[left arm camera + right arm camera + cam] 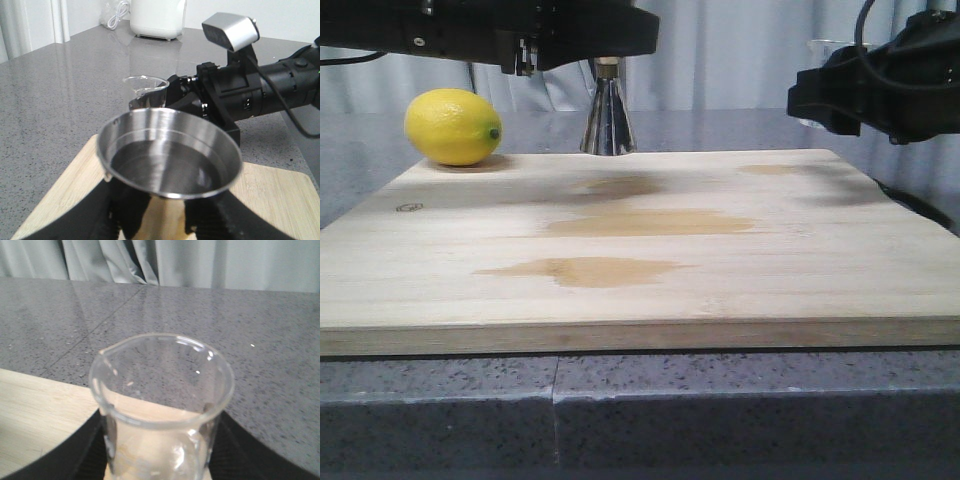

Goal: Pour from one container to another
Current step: 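Set the beaker back on the board and open the right gripper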

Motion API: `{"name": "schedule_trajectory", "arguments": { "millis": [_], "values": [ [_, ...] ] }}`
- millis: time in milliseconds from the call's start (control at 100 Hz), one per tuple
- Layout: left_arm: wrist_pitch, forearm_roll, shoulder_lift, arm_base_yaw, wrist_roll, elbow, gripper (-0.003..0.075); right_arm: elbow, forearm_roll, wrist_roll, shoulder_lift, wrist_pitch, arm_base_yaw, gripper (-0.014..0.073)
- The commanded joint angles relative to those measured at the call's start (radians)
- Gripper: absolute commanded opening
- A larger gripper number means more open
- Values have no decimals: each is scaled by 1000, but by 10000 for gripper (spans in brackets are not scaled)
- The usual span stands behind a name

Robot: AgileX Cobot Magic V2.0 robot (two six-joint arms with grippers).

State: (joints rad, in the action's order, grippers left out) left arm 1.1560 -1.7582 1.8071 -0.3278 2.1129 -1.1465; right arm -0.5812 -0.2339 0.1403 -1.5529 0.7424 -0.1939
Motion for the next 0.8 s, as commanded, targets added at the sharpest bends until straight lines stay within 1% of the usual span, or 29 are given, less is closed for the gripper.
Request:
{"name": "schedule_trajectory", "arguments": {
  "millis": [0, 150, 220, 550, 620, 730, 790],
  "values": [
    [100, -91, -39, -11, -5, -29, 262, -26, -36, 1, -1, 150, 6, 270],
    [100, -91, -39, -11, -5, -29, 262, -28, -39, -8, -41, 173, 6, 270],
    [100, -91, -39, -11, -5, -29, 262, -28, -39, -35, -58, 185, 6, 270],
    [100, -91, -39, -11, -5, -29, 262, -28, -40, -36, -91, 192, 6, 270],
    [100, -91, -39, -11, -5, -29, 262, -28, -59, -36, -91, 185, 6, 270],
    [100, -91, -39, -11, -5, -29, 262, -28, -135, -36, -91, 177, 6, 270],
    [100, -91, -39, -11, -5, -29, 262, -28, -142, -36, -91, 175, 6, 270]
  ]
}}
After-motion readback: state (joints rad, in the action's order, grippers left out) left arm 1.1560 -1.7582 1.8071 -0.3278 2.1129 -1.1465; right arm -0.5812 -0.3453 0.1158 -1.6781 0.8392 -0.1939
